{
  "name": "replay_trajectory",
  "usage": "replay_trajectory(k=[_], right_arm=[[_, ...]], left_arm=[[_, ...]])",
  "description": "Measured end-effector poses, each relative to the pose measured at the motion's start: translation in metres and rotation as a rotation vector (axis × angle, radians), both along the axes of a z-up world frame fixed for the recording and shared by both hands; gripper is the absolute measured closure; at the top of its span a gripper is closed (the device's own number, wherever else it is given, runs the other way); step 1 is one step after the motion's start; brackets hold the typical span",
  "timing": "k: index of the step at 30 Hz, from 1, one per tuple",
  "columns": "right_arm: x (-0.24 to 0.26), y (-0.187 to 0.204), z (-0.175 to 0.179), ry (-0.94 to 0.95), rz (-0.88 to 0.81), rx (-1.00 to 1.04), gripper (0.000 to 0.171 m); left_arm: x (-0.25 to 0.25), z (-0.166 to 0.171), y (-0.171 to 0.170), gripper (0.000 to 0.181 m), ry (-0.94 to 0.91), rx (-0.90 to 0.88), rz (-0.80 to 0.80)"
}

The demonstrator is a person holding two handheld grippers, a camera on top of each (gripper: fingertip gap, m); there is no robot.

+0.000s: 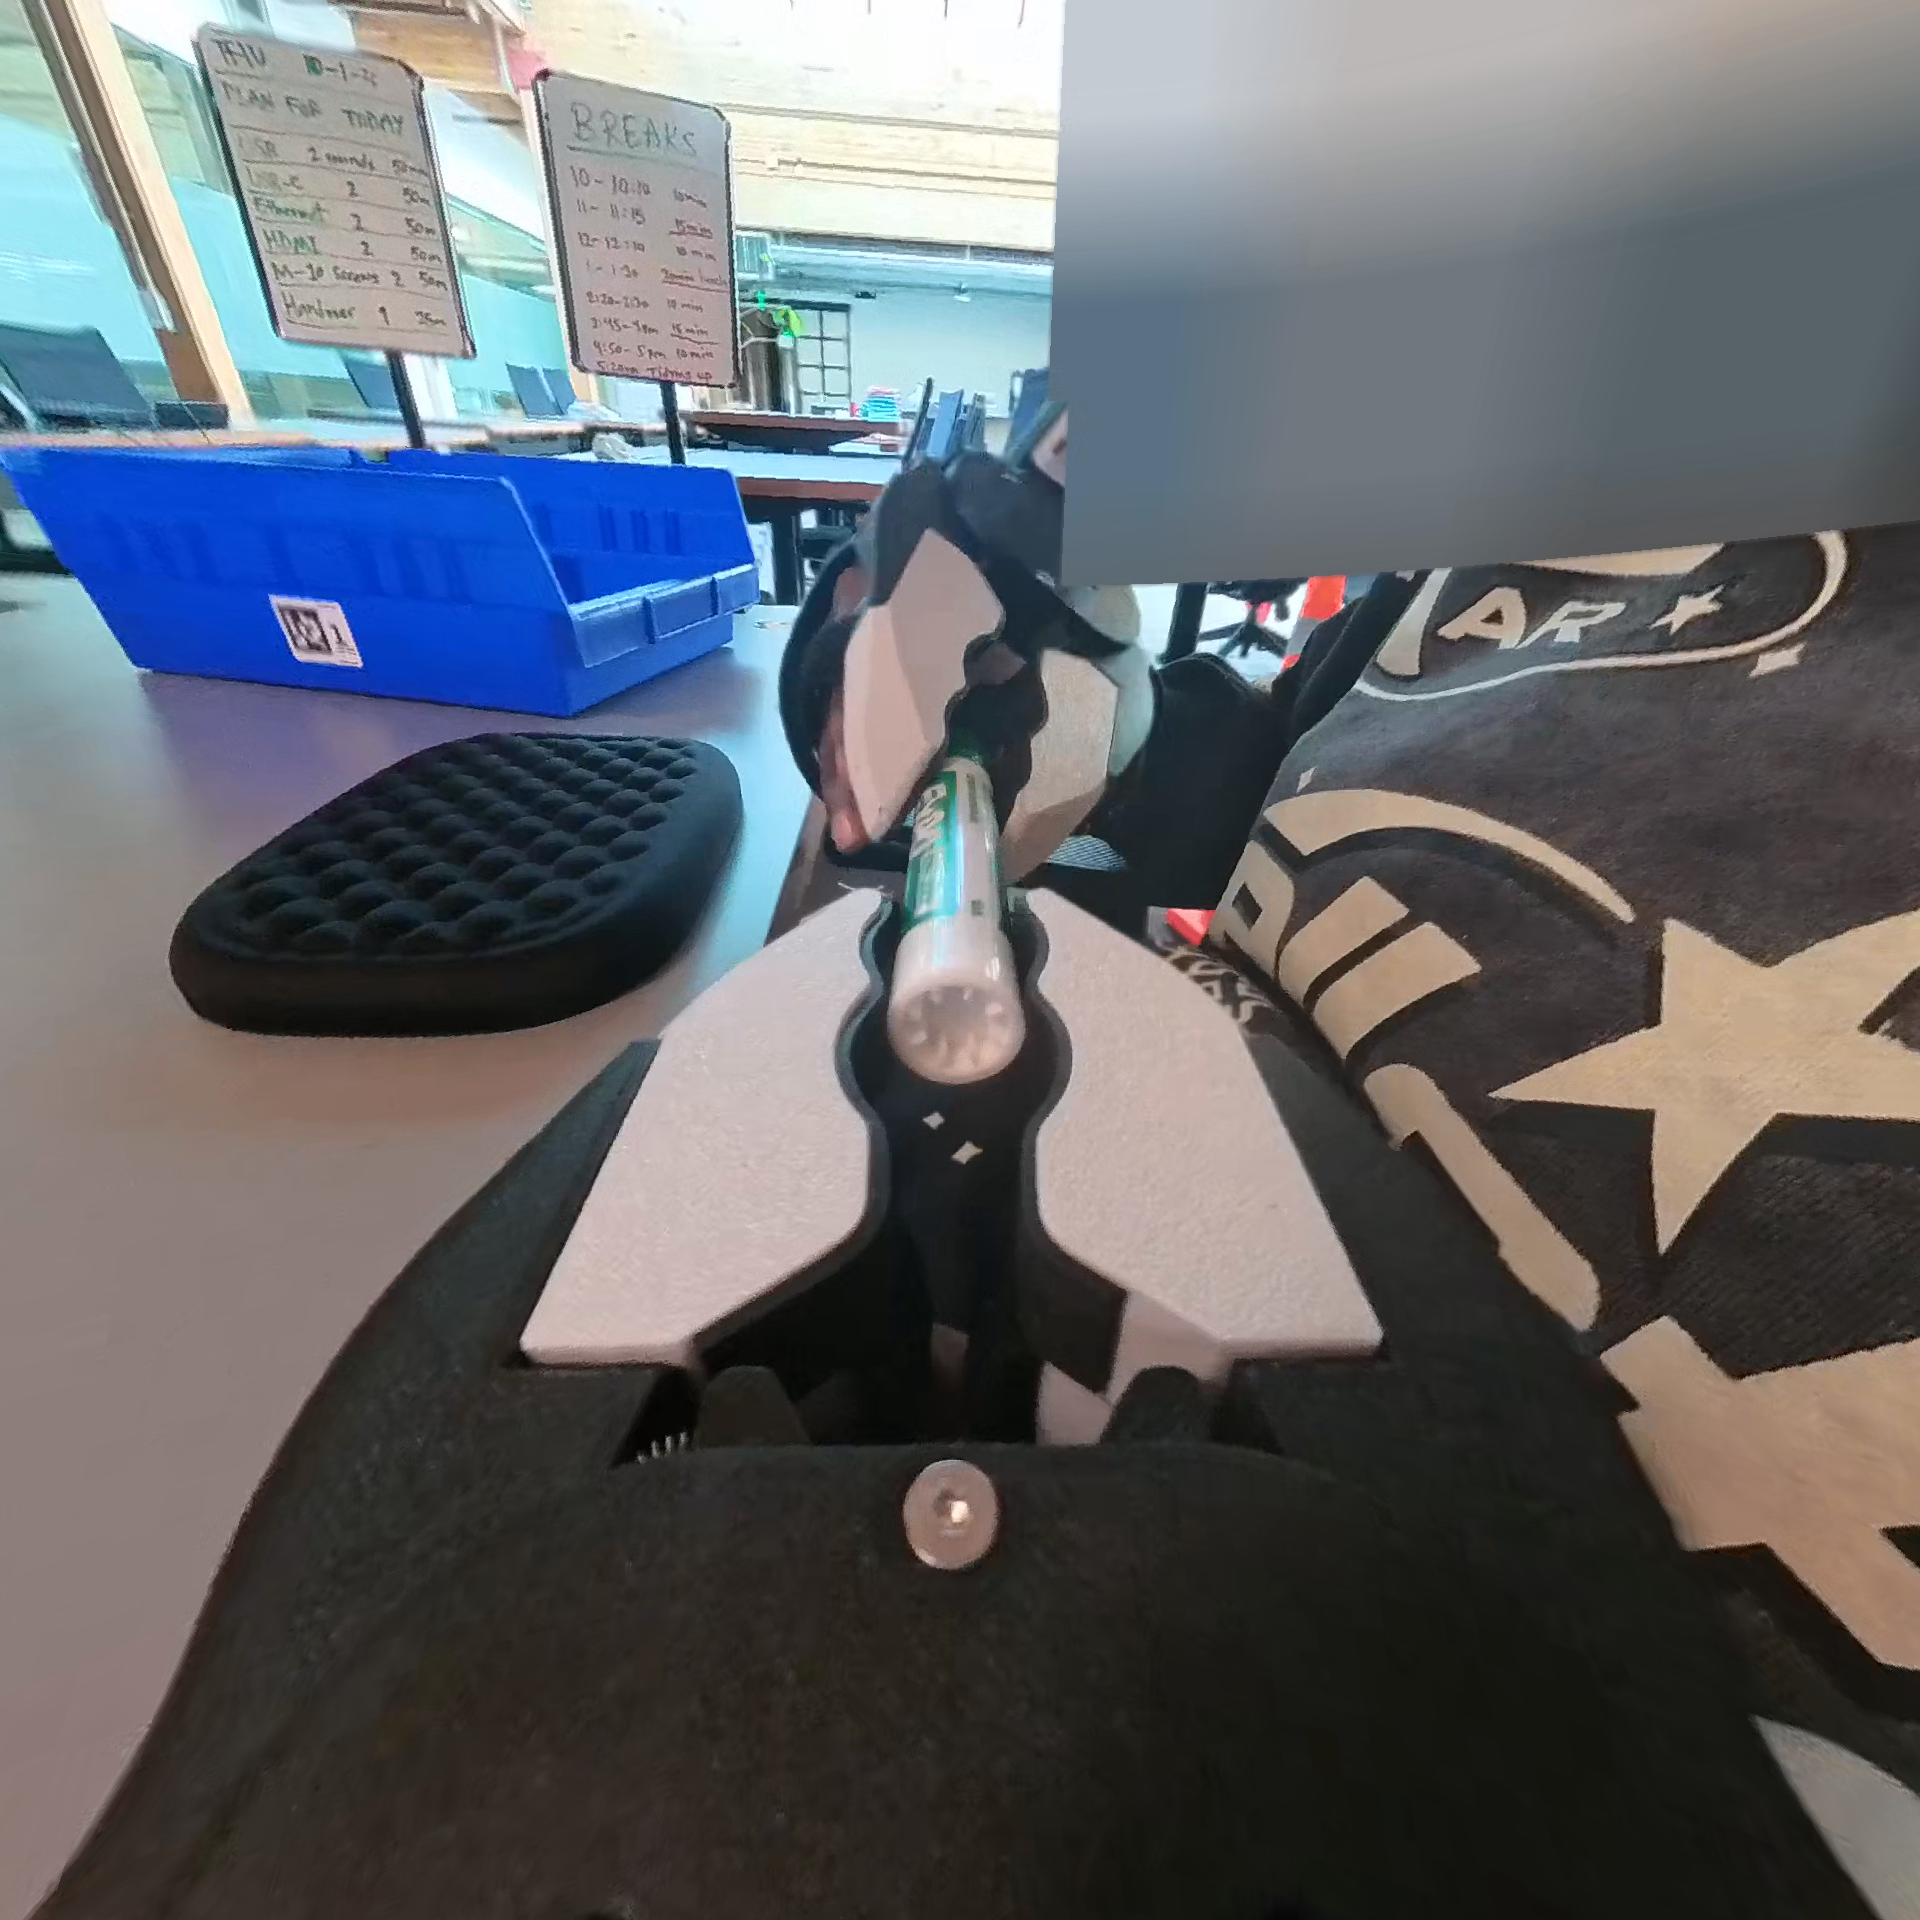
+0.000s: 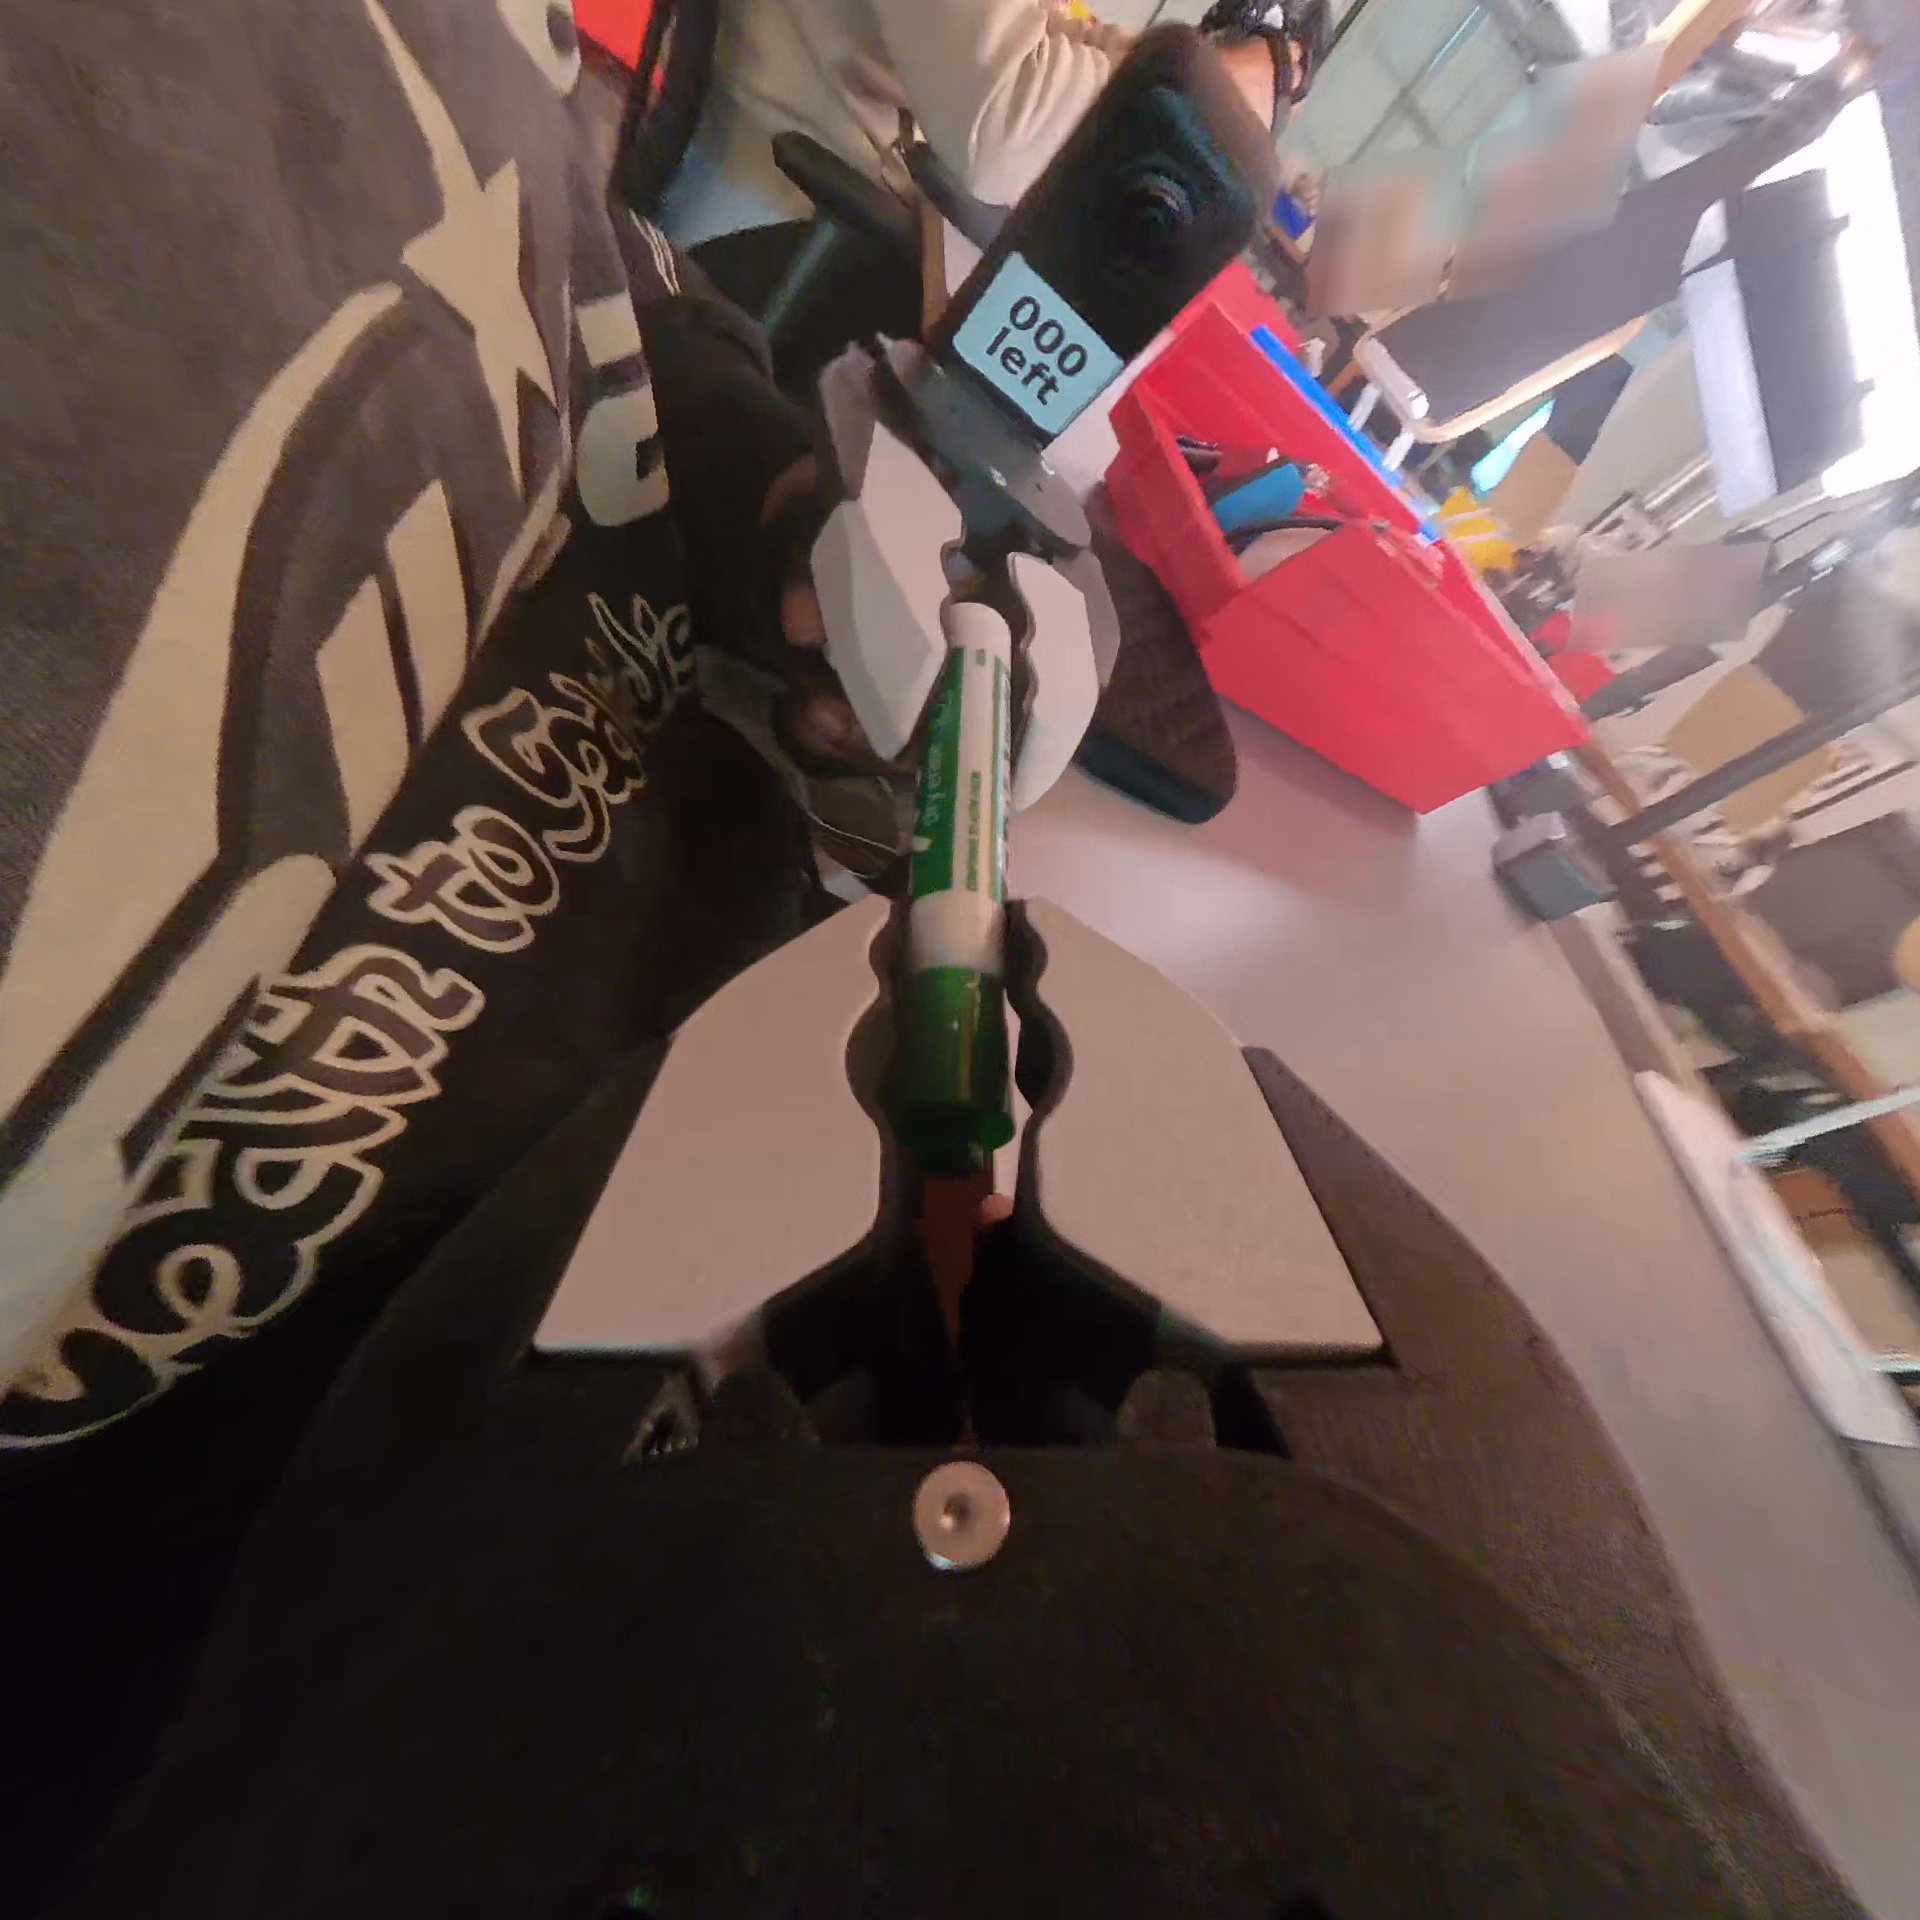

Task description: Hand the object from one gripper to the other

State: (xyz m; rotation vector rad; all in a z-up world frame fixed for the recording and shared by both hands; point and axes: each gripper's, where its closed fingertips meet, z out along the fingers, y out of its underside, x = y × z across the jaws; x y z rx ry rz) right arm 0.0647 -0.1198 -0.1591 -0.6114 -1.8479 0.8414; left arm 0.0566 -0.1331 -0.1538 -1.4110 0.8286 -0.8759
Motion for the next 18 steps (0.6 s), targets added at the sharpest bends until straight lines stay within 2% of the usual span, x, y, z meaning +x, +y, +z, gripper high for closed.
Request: replay_trajectory(k=[4, 6, 8, 12, 16, 18], right_arm=[[0.001, 0.000, -0.006, -0.167, 0.025, -0.332, 0.152], [0.002, -0.001, -0.009, -0.241, 0.044, -0.463, 0.152], [0.004, -0.006, -0.008, -0.290, 0.075, -0.559, 0.152], [0.007, -0.011, -0.006, -0.338, 0.108, -0.633, 0.152], [0.007, -0.011, -0.009, -0.366, 0.095, -0.649, 0.153], [0.008, -0.011, -0.008, -0.368, 0.106, -0.662, 0.153]], left_arm=[[-0.003, 0.000, 0.003, 0.142, 0.152, 0.253, 0.122], [-0.002, 0.001, 0.003, 0.141, 0.214, 0.344, 0.154], [0.000, -0.003, 0.003, 0.142, 0.246, 0.356, 0.151], [0.002, -0.004, -0.001, 0.159, 0.254, 0.361, 0.120], [0.002, -0.001, -0.003, 0.155, 0.225, 0.353, 0.104], [0.003, -0.002, -0.004, 0.160, 0.233, 0.353, 0.096]])
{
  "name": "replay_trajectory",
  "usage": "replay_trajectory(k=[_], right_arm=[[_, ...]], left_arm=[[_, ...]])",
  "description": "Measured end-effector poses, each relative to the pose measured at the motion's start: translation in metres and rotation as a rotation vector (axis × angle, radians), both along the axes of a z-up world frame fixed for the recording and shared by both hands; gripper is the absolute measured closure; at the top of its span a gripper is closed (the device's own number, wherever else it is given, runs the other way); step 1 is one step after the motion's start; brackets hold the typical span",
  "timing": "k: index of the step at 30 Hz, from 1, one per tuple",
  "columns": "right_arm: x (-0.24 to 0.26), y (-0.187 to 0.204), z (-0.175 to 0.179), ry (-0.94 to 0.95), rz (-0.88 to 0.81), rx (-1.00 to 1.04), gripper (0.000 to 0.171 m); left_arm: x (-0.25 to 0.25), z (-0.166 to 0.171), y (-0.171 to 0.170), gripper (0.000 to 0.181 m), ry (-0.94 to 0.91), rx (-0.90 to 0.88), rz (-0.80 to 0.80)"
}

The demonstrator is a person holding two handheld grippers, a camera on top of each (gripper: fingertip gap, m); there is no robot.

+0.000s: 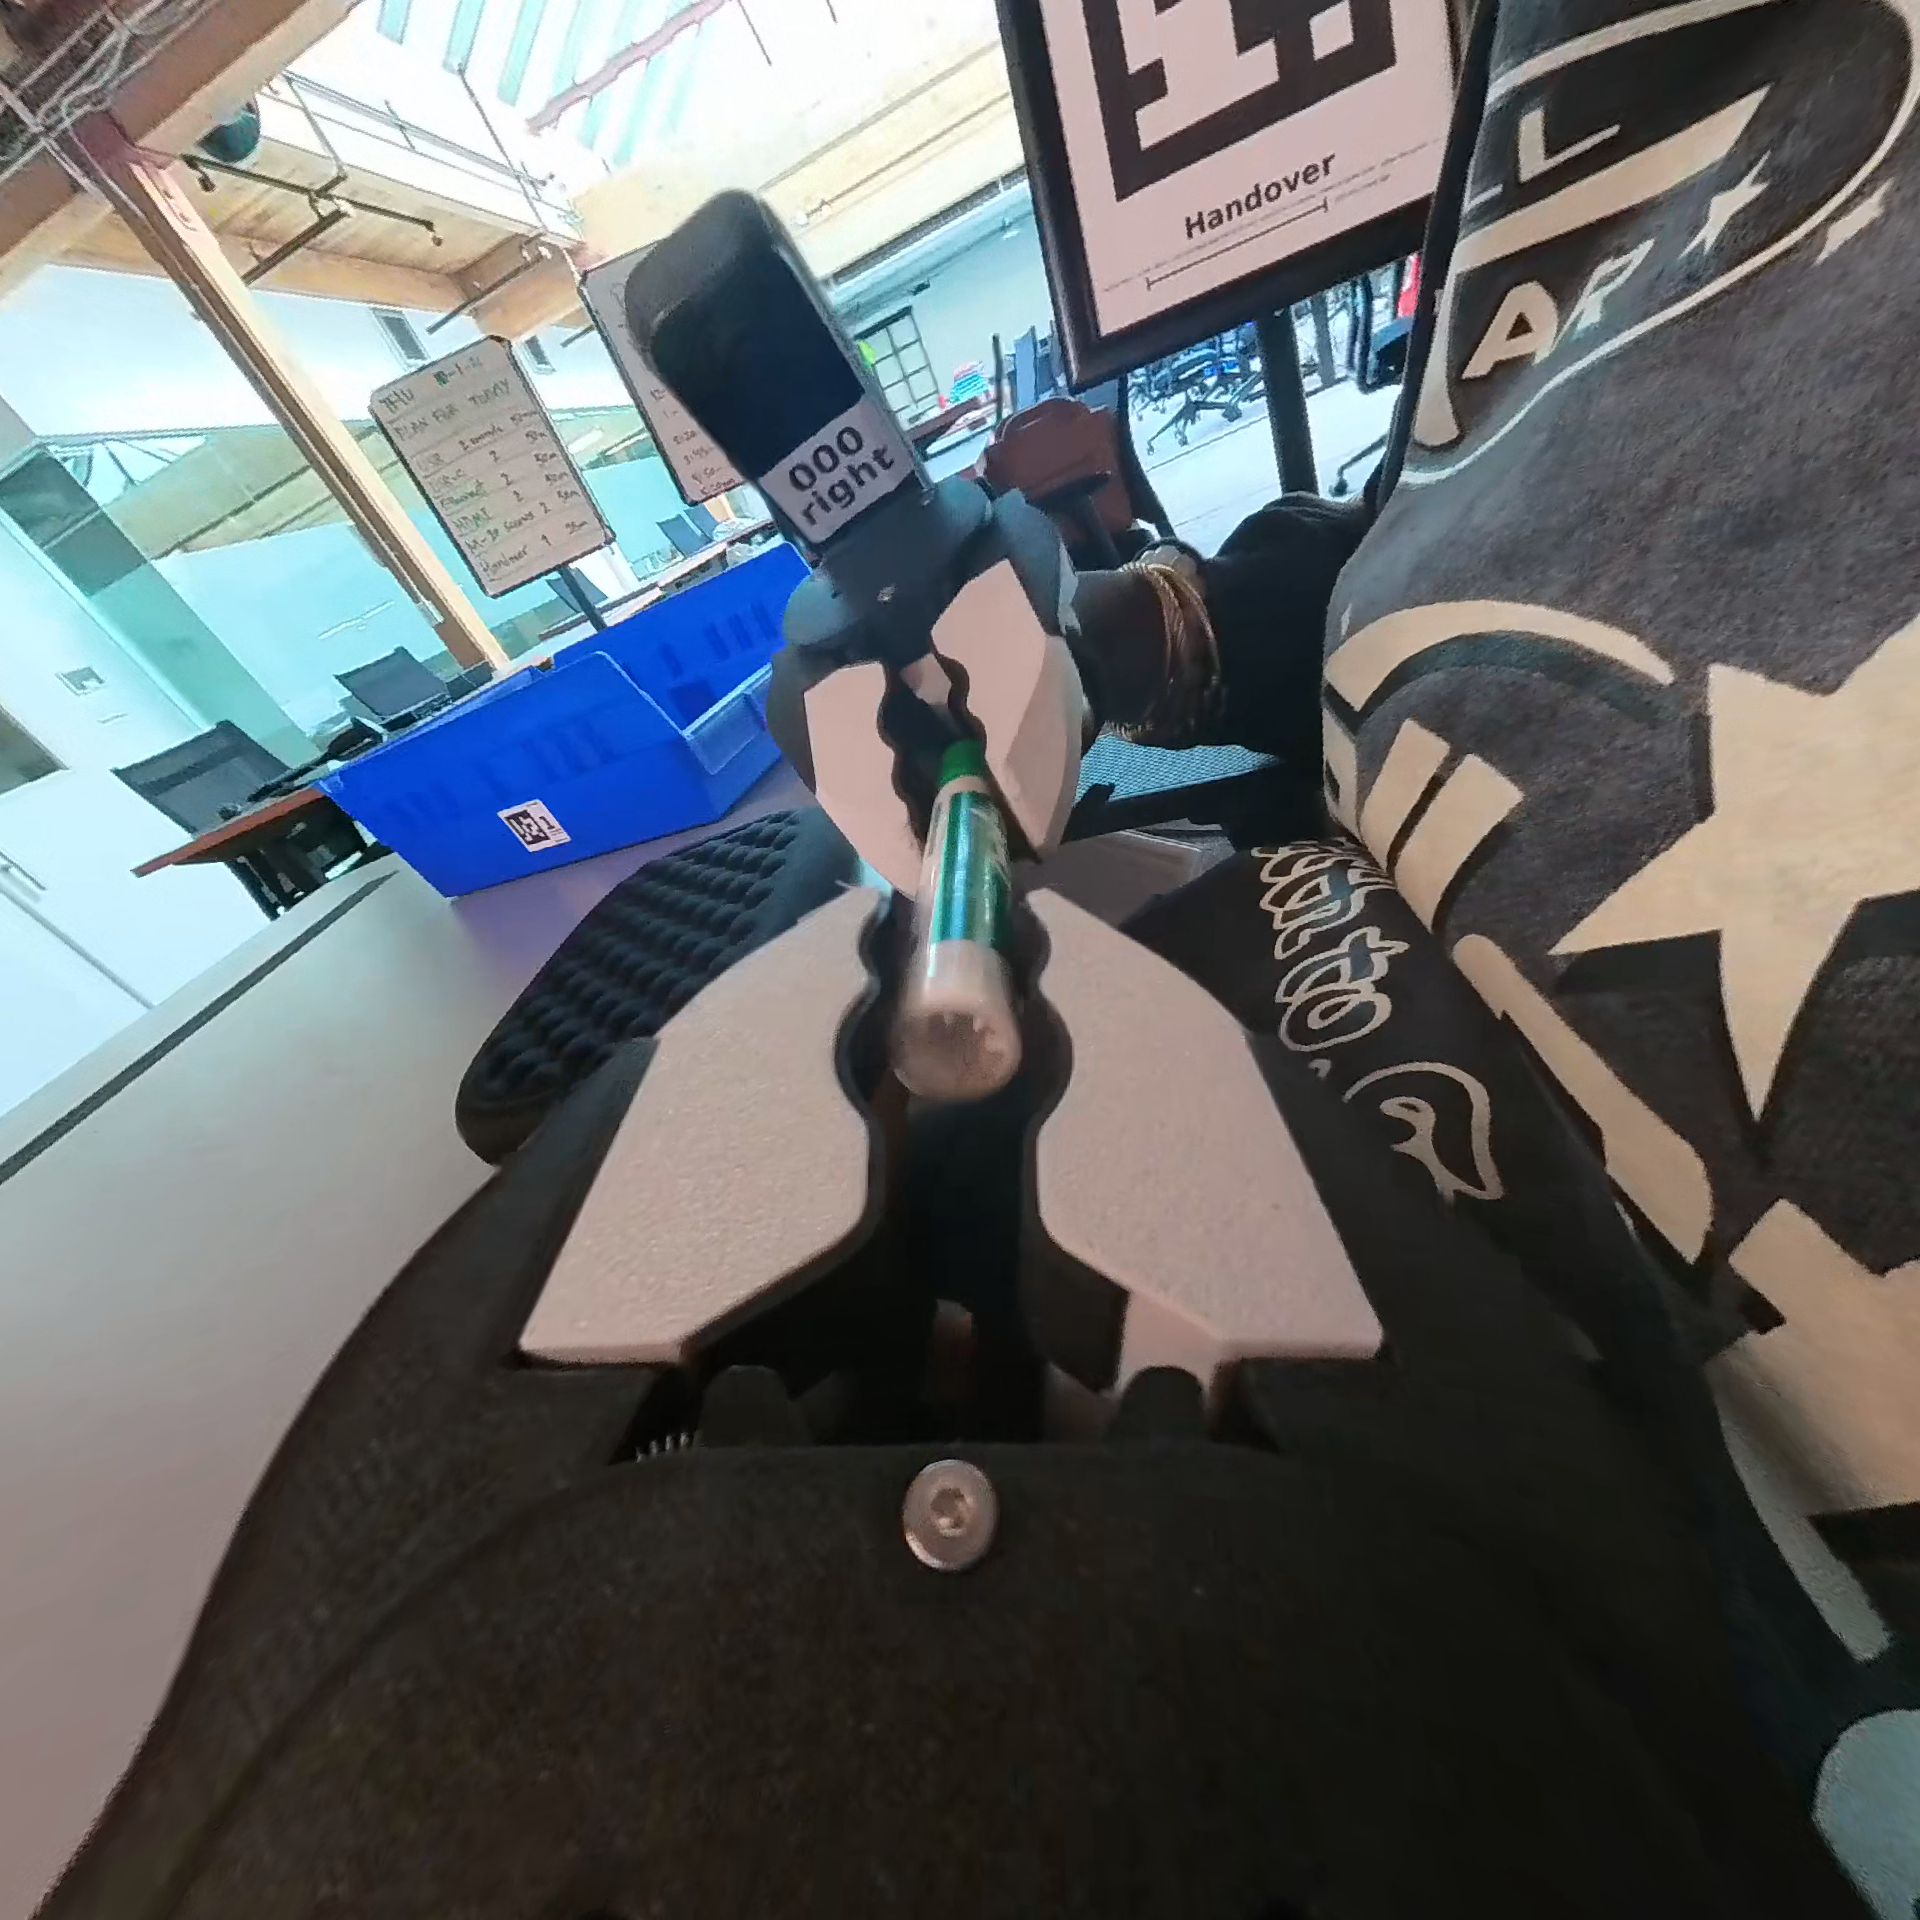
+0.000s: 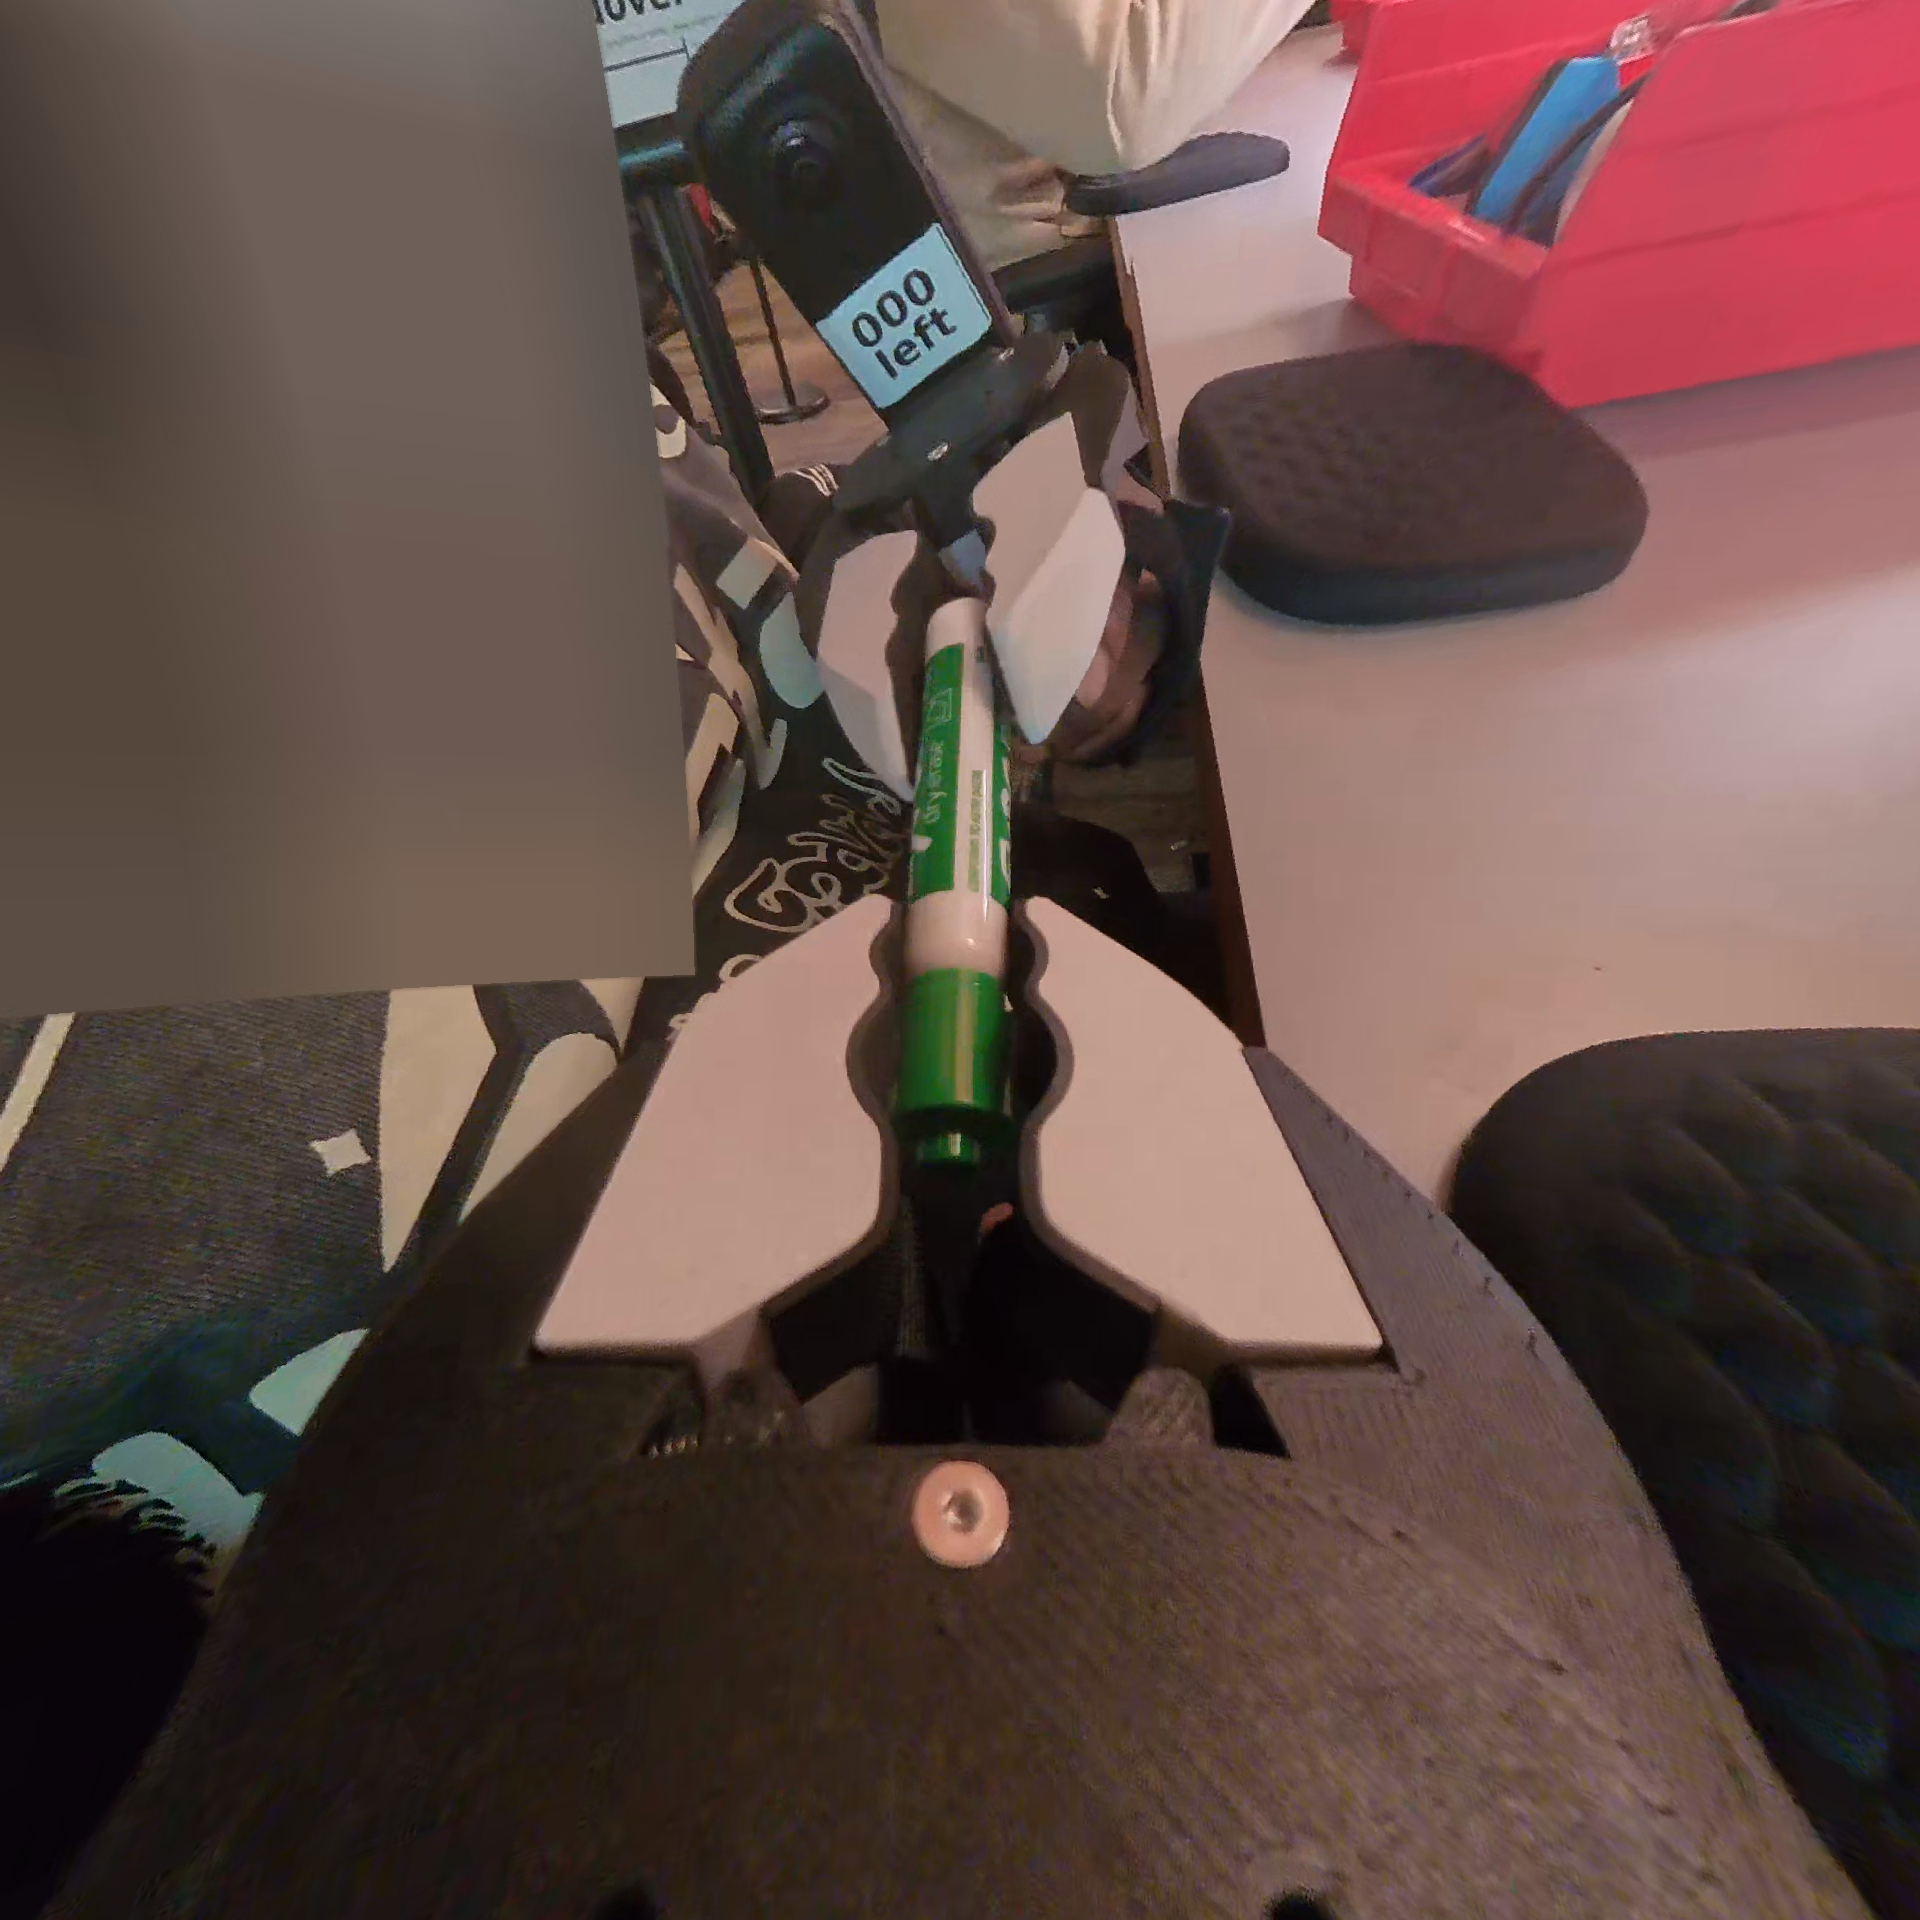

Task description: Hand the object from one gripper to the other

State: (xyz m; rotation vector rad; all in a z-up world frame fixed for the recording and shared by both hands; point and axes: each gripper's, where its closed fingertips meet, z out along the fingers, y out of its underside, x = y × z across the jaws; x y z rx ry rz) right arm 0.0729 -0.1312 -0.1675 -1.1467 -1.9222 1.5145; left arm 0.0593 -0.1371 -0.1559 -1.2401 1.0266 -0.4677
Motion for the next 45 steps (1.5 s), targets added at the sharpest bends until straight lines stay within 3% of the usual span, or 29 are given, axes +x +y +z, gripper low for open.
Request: replay_trajectory(k=[5, 7, 11, 15, 21, 24, 30, 33, 41, 43, 45], right_arm=[[-0.001, 0.001, 0.000, 0.022, 0.001, 0.027, 0.153], [-0.005, 0.005, 0.009, 0.144, -0.033, 0.094, 0.138], [-0.007, 0.010, 0.019, 0.380, -0.108, 0.436, 0.128], [-0.010, 0.007, 0.011, 0.403, -0.106, 0.610, 0.135], [-0.008, 0.008, 0.010, 0.349, -0.097, 0.535, 0.153], [-0.008, 0.008, 0.005, 0.221, -0.078, 0.352, 0.152], [-0.004, 0.003, 0.009, 0.145, -0.035, 0.136, 0.152], [-0.004, 0.004, 0.008, 0.131, -0.035, 0.122, 0.151], [-0.006, 0.005, 0.010, 0.174, -0.047, 0.137, 0.151], [-0.007, 0.007, 0.017, 0.247, -0.069, 0.175, 0.136], [-0.007, 0.009, 0.018, 0.321, -0.086, 0.303, 0.132]], left_arm=[[-0.001, -0.001, 0.001, 0.162, -0.025, -0.083, -0.018], [-0.003, 0.001, 0.003, 0.161, -0.092, -0.165, -0.026], [-0.006, 0.007, 0.006, 0.162, -0.229, -0.290, -0.063], [-0.006, 0.008, 0.004, 0.162, -0.263, -0.342, -0.094], [-0.002, 0.005, 0.004, 0.161, -0.231, -0.322, -0.093], [-0.002, 0.008, 0.003, 0.145, -0.165, -0.160, -0.039], [0.001, 0.001, 0.003, 0.147, -0.057, -0.074, -0.002], [0.000, 0.004, 0.003, 0.160, -0.059, -0.059, -0.001], [-0.002, 0.000, 0.004, 0.161, -0.083, -0.162, -0.019], [-0.002, 0.003, 0.003, 0.161, -0.125, -0.196, -0.043], [-0.003, 0.004, 0.003, 0.161, -0.154, -0.227, -0.057]])
